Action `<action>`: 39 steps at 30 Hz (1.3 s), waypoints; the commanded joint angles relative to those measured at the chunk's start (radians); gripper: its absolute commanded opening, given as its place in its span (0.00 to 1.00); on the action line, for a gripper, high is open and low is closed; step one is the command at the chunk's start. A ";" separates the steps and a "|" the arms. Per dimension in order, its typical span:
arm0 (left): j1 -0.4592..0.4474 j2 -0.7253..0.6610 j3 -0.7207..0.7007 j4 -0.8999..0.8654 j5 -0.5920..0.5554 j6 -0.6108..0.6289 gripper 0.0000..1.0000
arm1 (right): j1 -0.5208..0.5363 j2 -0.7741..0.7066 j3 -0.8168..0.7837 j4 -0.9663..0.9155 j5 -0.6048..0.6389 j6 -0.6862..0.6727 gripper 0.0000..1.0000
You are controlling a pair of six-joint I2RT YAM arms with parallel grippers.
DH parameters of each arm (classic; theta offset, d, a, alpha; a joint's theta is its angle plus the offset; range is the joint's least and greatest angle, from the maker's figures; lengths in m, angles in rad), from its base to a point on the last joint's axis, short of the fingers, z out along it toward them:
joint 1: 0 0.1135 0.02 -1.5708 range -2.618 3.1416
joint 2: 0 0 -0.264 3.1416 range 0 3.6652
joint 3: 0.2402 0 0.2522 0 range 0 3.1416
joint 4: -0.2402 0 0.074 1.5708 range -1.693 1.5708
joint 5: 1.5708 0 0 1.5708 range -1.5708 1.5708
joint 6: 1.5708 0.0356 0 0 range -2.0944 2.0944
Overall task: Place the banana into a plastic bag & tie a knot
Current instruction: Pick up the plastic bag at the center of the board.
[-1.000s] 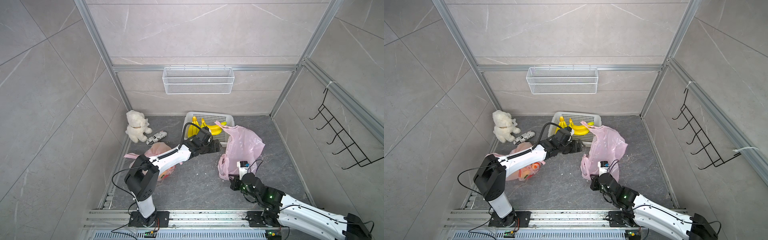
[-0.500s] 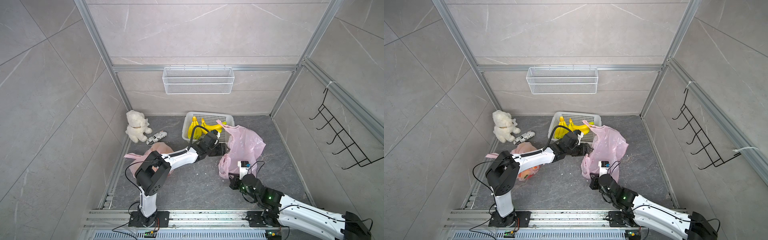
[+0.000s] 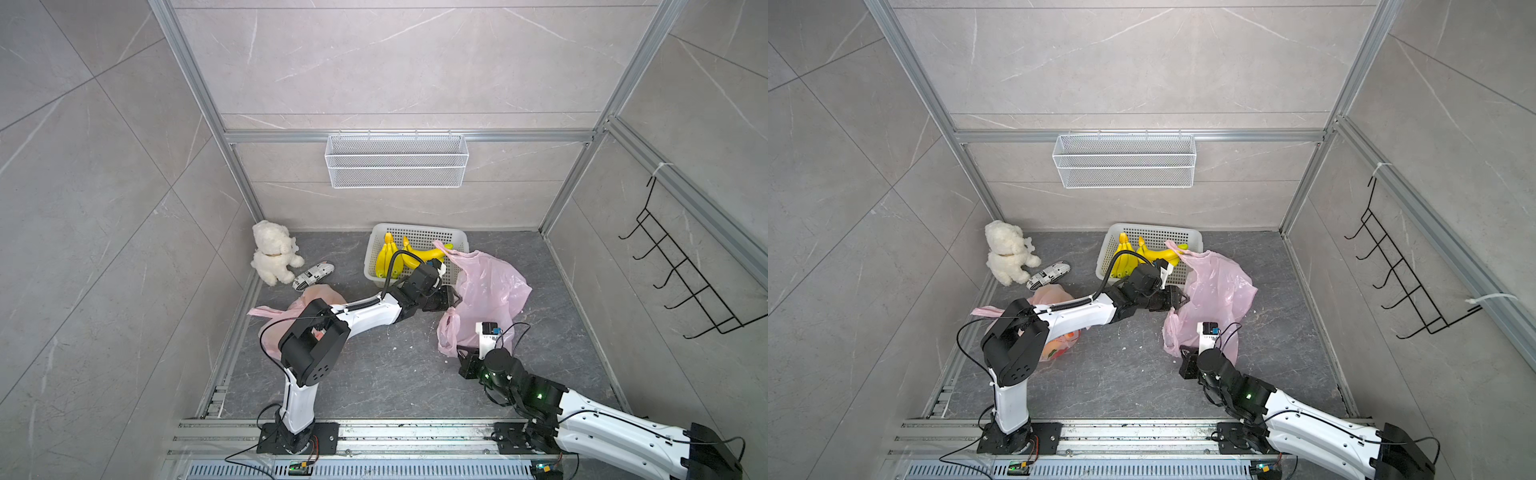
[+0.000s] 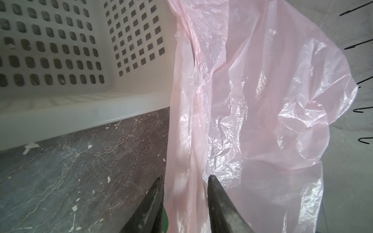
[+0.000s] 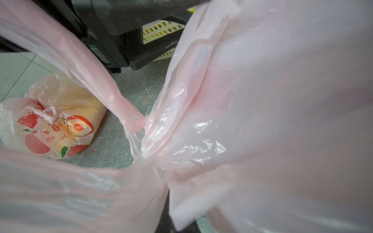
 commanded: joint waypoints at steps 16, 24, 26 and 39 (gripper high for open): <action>-0.078 -0.093 0.250 -0.257 -0.216 0.228 0.00 | 0.008 -0.315 0.135 -0.392 0.167 -0.060 0.33; -0.090 -0.316 0.245 -0.404 -0.374 0.378 0.00 | 0.007 -0.413 0.347 -0.589 0.213 -0.183 0.70; -0.100 -0.380 0.226 -0.425 -0.389 0.409 0.00 | 0.008 -0.404 0.400 -0.602 0.217 -0.214 0.74; -0.096 -0.783 0.235 -1.031 -0.850 0.555 0.00 | 0.007 -0.153 0.557 -0.492 0.114 -0.319 0.87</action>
